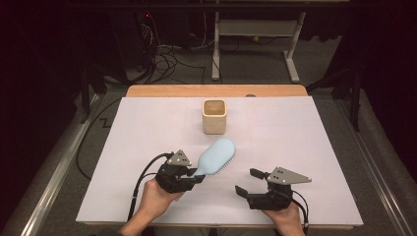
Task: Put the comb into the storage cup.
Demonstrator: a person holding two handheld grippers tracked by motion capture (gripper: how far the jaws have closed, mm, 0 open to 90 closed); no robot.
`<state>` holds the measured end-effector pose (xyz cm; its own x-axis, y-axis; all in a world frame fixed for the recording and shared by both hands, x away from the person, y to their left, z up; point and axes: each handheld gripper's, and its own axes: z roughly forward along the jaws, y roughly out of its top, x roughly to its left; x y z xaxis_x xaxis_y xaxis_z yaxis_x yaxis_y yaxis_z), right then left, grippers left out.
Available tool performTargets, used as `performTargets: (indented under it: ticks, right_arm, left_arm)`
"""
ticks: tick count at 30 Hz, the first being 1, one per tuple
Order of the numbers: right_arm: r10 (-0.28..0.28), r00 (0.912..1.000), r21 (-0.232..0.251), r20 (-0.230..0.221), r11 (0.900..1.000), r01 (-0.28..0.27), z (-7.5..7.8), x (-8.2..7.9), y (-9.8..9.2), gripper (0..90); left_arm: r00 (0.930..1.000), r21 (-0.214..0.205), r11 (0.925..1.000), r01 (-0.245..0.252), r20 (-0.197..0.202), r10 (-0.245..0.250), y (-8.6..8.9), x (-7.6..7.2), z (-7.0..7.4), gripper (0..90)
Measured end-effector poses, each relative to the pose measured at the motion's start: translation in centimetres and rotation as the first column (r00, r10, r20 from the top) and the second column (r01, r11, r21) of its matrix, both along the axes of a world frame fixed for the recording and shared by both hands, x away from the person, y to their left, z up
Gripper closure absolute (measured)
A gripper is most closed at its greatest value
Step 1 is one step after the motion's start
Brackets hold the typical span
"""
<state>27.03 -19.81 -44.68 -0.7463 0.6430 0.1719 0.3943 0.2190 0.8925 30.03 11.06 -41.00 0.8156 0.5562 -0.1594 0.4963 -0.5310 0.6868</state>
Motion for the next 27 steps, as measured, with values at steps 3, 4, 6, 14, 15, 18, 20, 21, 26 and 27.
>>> performTargets:
  ticks: [3, 4, 6, 14, 15, 18, 20, 21, 26, 27]
  right_arm:
    - [0.017, 0.9995, 0.011, -0.027, 0.9998, -0.017, 0.0, 0.4, 0.5, 19.0]
    - [0.021, 0.9993, 0.016, -0.032, 0.9997, -0.020, 0.0, 0.5, 0.6, 18.7]
    - [0.028, 0.9989, 0.027, -0.037, 0.9993, -0.027, 0.1, 0.7, 0.9, 18.4]
    - [0.042, 0.9985, 0.057, -0.034, 0.9975, -0.040, 0.3, 1.4, 2.0, 15.8]
    - [0.047, 0.9982, 0.061, -0.038, 0.9972, -0.045, 0.3, 1.5, 2.1, 15.6]
    - [0.059, 0.9965, 0.073, -0.060, 0.9958, -0.054, 0.3, 1.9, 2.4, 15.2]
    - [0.064, 0.9955, 0.078, -0.071, 0.9953, -0.058, 0.3, 2.1, 2.7, 15.0]
    - [0.065, 0.9952, 0.076, -0.073, 0.9953, -0.060, 0.3, 2.3, 2.8, 15.0]
    - [0.064, 0.9939, 0.070, -0.090, 0.9959, -0.057, 0.3, 2.7, 3.1, 15.1]
    - [0.064, 0.9935, 0.070, -0.094, 0.9958, -0.058, 0.3, 2.8, 3.2, 15.0]
  left_arm:
    - [1.0000, 0.000, 1.0000, 0.006, 0.004, -0.006, -0.2, -0.1, 0.1, 69.6]
    - [1.0000, -0.001, 1.0000, 0.004, 0.007, -0.004, -0.3, -0.1, 0.1, 69.6]
    - [0.9999, 0.001, 0.9999, 0.012, 0.009, -0.012, -0.4, -0.2, 0.1, 69.6]
    - [0.9996, 0.006, 0.9996, 0.027, 0.012, -0.027, -1.0, -0.4, 0.1, 69.6]
    - [0.9995, 0.007, 0.9996, 0.029, 0.013, -0.029, -1.0, -0.4, 0.1, 69.6]
    - [0.9995, 0.006, 0.9995, 0.030, 0.013, -0.030, -1.2, -0.4, 0.0, 69.6]
    - [0.9993, 0.007, 0.9994, 0.034, 0.013, -0.034, -1.3, -0.4, 0.0, 69.6]
    - [0.9993, 0.008, 0.9993, 0.035, 0.013, -0.036, -1.3, -0.5, 0.0, 69.6]
    - [0.9989, 0.021, 0.9990, 0.040, 0.022, -0.040, -1.7, -0.7, -0.2, 69.6]
    - [0.9988, 0.025, 0.9987, 0.043, 0.022, -0.044, -1.7, -0.7, -0.3, 69.6]
